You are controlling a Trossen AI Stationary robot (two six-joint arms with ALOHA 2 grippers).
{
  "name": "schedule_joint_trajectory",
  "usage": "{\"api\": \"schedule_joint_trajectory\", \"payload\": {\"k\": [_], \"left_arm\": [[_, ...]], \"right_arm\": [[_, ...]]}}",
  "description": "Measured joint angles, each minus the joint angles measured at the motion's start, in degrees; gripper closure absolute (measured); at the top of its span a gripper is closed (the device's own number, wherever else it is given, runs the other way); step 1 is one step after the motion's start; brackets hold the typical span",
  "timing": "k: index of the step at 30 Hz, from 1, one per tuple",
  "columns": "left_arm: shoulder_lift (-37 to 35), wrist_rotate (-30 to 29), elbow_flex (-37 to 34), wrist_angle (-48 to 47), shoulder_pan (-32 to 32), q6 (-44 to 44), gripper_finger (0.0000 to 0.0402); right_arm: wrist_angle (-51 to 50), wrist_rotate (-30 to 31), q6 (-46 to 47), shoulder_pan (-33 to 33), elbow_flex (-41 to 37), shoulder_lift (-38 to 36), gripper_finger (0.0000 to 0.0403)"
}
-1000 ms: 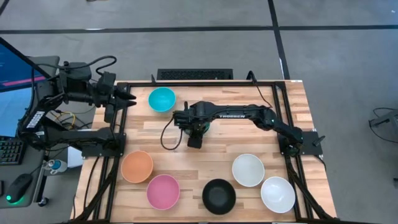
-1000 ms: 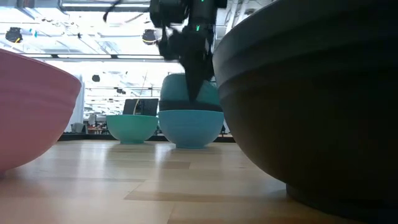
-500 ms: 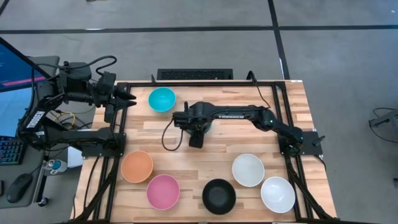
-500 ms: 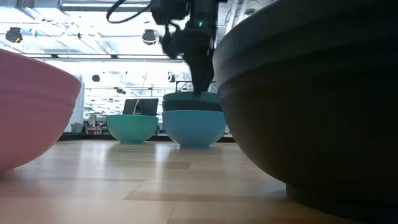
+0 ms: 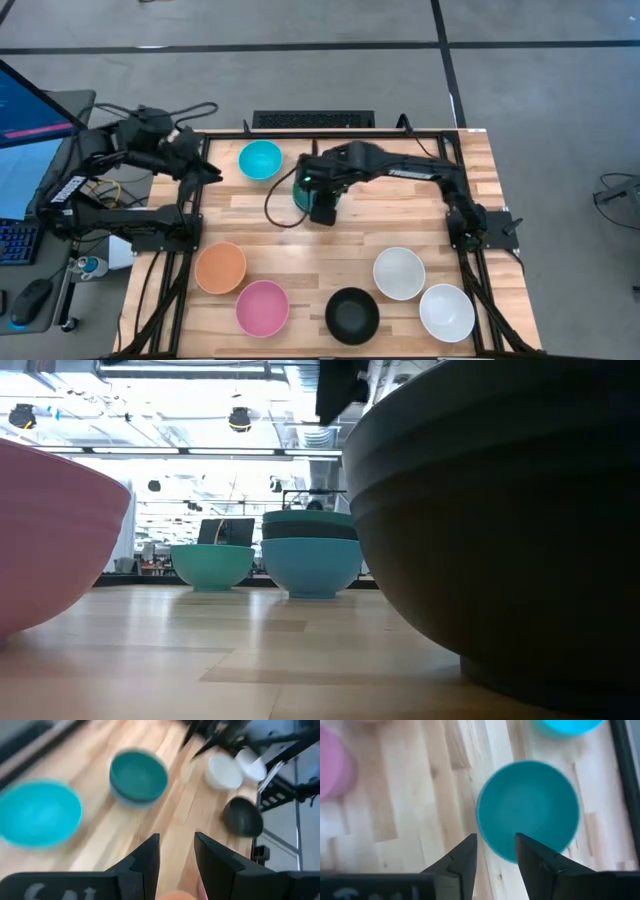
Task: Nest bowls inside each other
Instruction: Stack the orange bowl on top of the blue bowl
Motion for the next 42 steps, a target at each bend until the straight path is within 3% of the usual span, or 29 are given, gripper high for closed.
{"api": "schedule_joint_trajectory", "payload": {"k": [7,10,13,21,29,39,42], "left_arm": [[-2.23,0.82,-12.50,4.63,-3.14,-10.08,0.0290],[-4.12,5.91,-17.57,5.13,-6.05,-11.50,0.0290],[-6.78,10.61,-22.23,5.31,-10.61,-14.36,0.0290],[-11.24,10.15,-31.86,8.68,-25.51,-19.06,0.0290],[-9.72,2.03,-36.61,8.91,-34.51,-7.34,0.0290],[-4.94,-11.06,-38.28,10.94,-34.99,-31.51,0.0290],[-3.09,-10.20,-38.23,11.49,-34.99,-28.15,0.0290]], "right_arm": [[-0.78,-0.03,-0.47,1.13,0.01,-8.82,0.0261],[-0.37,-0.01,4.14,1.09,0.10,-11.07,0.0266],[-0.94,-0.04,3.50,1.22,0.11,-12.33,0.0270],[-6.04,-0.08,-3.29,3.67,-0.07,-12.59,0.0266],[-6.50,-0.08,-4.28,4.34,-0.08,-9.37,0.0268],[-8.08,-0.08,-4.28,4.32,0.14,-3.48,0.0269],[-8.91,-0.08,-4.25,4.32,-0.12,-1.26,0.0268]]}}
